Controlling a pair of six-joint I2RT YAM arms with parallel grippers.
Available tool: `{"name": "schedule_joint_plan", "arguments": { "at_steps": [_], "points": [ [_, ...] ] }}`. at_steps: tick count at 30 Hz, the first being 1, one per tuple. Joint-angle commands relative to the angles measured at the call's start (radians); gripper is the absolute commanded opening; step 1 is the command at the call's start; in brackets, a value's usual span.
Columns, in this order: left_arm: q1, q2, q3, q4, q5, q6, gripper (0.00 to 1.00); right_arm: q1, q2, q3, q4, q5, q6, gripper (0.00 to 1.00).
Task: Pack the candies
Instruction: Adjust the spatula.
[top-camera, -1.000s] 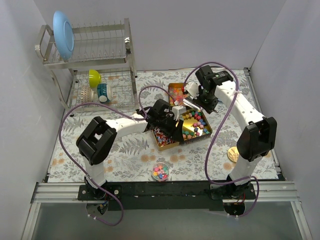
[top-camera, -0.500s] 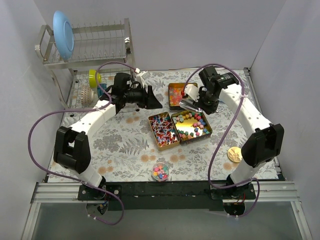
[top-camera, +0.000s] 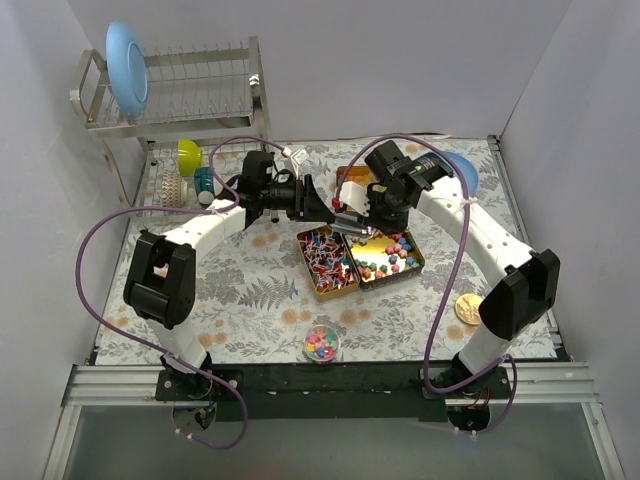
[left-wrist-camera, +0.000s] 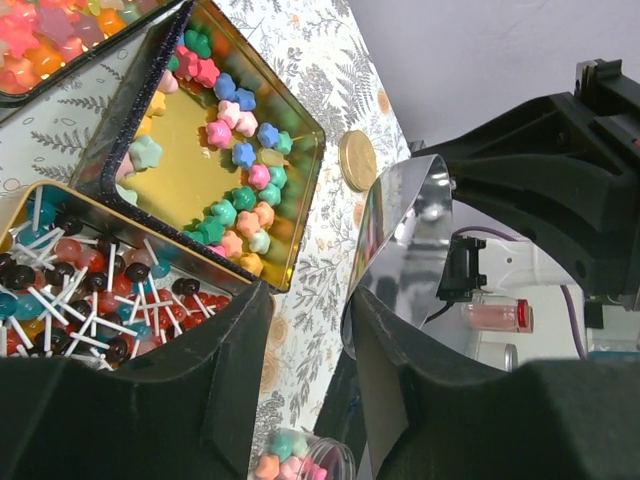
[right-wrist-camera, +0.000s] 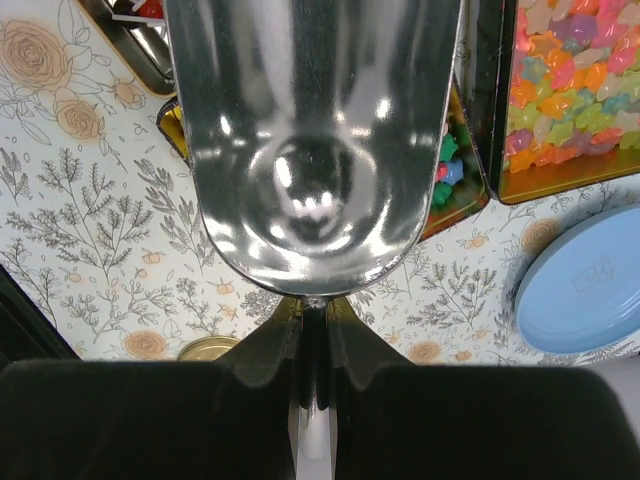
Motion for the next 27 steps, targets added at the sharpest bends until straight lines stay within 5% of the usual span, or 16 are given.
{"name": "schedule_joint_plan", "arguments": {
  "at_steps": [1, 7, 13, 14, 17, 27],
  "points": [
    [0.001, -0.003, 0.017, 0.029, 0.033, -0.022, 0.34, 0.003, -0.001, 0.081, 0.037, -0.042, 0.034, 0.01],
    [0.007, 0.012, -0.055, 0.124, 0.143, -0.067, 0.01, 0.001, -0.034, 0.129, 0.028, -0.184, 0.031, 0.01],
    [0.027, 0.063, -0.138, 0.377, 0.315, -0.249, 0.00, -0.021, -0.062, 0.078, 0.011, -0.254, 0.047, 0.02],
    [0.029, 0.070, -0.138, 0.398, 0.326, -0.258, 0.00, -0.034, -0.062, 0.074, 0.008, -0.281, 0.060, 0.13],
    [0.032, 0.095, -0.140, 0.443, 0.353, -0.295, 0.00, -0.112, -0.063, 0.075, 0.005, -0.374, 0.085, 0.28],
    [0.032, 0.132, -0.123, 0.477, 0.373, -0.352, 0.00, -0.178, -0.169, -0.041, 0.075, -0.488, 0.021, 0.34]
  ]
}}
